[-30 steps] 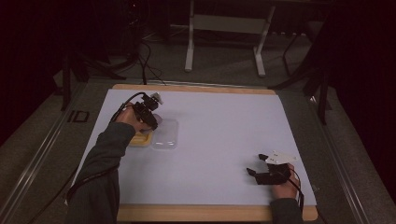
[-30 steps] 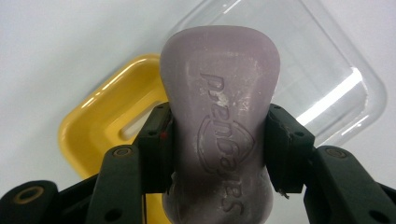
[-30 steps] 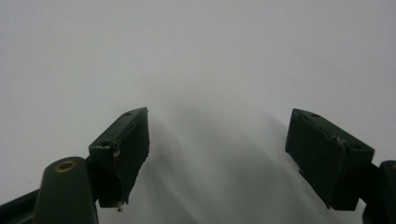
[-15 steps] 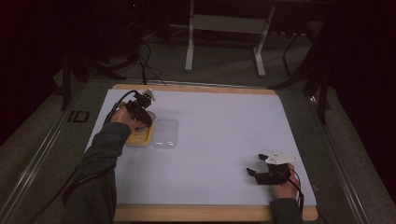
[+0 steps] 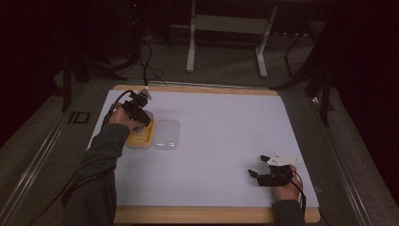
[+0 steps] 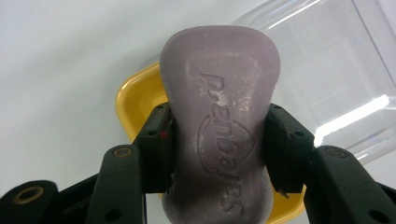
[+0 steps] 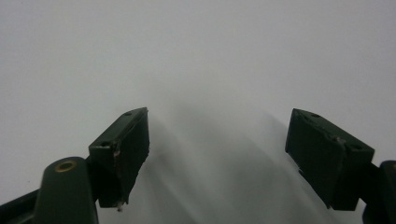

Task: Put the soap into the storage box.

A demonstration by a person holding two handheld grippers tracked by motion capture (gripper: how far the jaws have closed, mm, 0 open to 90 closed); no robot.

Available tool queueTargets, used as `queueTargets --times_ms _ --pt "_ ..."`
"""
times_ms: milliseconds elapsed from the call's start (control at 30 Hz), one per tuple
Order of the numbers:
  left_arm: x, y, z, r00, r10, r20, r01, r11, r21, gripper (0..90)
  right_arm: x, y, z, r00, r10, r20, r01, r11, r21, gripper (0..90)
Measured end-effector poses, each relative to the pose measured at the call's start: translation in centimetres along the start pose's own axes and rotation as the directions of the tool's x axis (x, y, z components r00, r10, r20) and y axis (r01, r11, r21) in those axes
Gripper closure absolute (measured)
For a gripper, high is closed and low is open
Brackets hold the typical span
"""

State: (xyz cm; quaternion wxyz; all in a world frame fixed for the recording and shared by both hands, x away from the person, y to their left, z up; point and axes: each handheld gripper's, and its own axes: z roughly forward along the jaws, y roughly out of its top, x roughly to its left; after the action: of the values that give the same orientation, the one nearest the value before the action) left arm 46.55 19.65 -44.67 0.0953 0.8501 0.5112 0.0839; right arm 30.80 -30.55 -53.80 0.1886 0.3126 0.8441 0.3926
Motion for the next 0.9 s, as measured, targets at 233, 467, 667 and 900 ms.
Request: queueTargets --times_ms 233,467,667,900 --pt "0.39 -0.24 0.09 0.9992 -0.041 0.004 0.041 0.9991 -0.008 49.9 0.0 0.0 0.0 1.0 0.0 -0.001 0.0 1.0 0.0 21.4" --pt "0.61 -0.59 0.45 0.9969 -0.077 0.018 0.077 0.997 -0.006 49.9 -0.01 0.01 0.04 1.0 -0.004 -0.002 0.004 1.0 0.0 21.4" --pt "0.51 -0.69 0.68 0.9947 -0.099 0.028 0.099 0.995 -0.006 49.9 0.03 0.02 0.04 1.0 -0.003 -0.001 0.003 1.0 0.002 21.4" --pt "0.32 -0.6 0.8 0.9938 -0.106 0.033 0.106 0.9943 -0.006 49.8 0.03 0.02 0.04 1.0 -0.004 -0.001 0.004 1.0 0.002 21.4"
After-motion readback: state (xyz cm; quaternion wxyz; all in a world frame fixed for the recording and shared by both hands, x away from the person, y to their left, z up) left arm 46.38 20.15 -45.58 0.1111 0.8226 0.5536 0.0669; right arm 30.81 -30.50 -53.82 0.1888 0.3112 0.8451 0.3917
